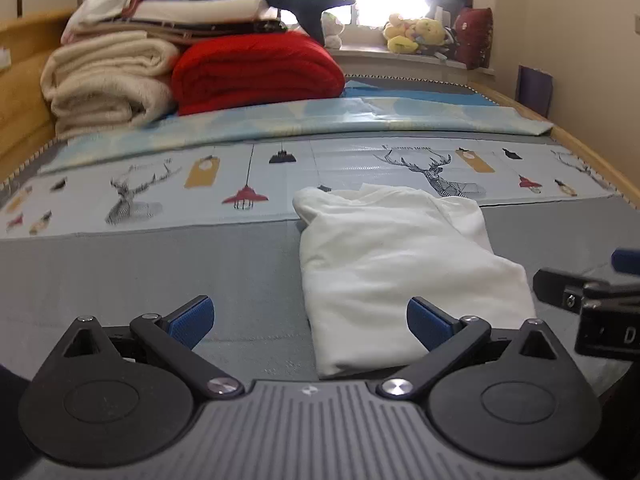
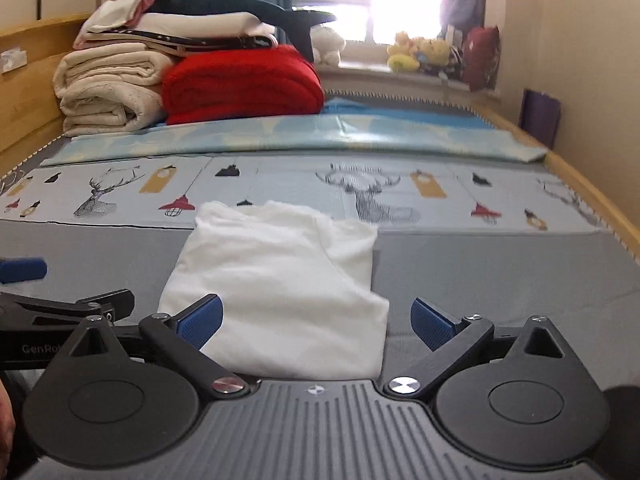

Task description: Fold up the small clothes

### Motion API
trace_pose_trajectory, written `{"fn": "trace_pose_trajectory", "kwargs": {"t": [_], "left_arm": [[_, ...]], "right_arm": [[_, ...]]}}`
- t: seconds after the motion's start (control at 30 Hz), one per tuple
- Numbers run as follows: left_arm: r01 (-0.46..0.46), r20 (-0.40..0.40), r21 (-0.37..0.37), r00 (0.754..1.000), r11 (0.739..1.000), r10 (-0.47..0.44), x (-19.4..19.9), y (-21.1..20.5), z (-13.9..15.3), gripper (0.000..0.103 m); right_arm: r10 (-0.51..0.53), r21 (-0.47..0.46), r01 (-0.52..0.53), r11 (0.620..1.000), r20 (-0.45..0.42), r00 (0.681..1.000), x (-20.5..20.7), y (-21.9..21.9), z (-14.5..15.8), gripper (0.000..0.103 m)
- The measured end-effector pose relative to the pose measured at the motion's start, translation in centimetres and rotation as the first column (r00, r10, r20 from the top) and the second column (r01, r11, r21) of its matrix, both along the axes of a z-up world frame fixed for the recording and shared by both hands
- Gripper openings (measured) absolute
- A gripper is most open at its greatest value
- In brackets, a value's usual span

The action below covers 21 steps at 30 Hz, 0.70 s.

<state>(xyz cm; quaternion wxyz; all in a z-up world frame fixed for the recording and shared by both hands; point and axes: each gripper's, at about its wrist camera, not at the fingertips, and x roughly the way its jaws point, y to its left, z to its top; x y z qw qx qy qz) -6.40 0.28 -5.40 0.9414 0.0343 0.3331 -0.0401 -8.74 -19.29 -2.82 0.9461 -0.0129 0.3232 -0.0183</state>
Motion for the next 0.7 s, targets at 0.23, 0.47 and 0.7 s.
{"fn": "trace_pose_trajectory", "kwargs": {"t": [0.23, 0.47, 0.7], "left_arm": [[0.021, 0.019, 0.019, 1.000, 1.000, -0.021, 0.0, -0.3, -0.1, 0.103], [0.025, 0.008, -0.009, 1.000, 1.000, -0.025, 0.0, 0.0, -0.1, 0.103], [0.021, 0.004, -0.022, 1.000, 1.000, -0.021, 0.1, -0.2, -0.1, 0.103]], "right_arm": [[0.032, -0.048, -0.031, 0.998, 0.001, 1.000, 0.3, 1.1, -0.9, 0.100], [0.016, -0.033, -0.016, 0.999, 0.002, 1.000, 0.2, 0.9, -0.7, 0.100], [0.018, -0.040, -0.018, 0.999, 0.005, 1.000, 0.1, 1.0, -0.7, 0.100]]}}
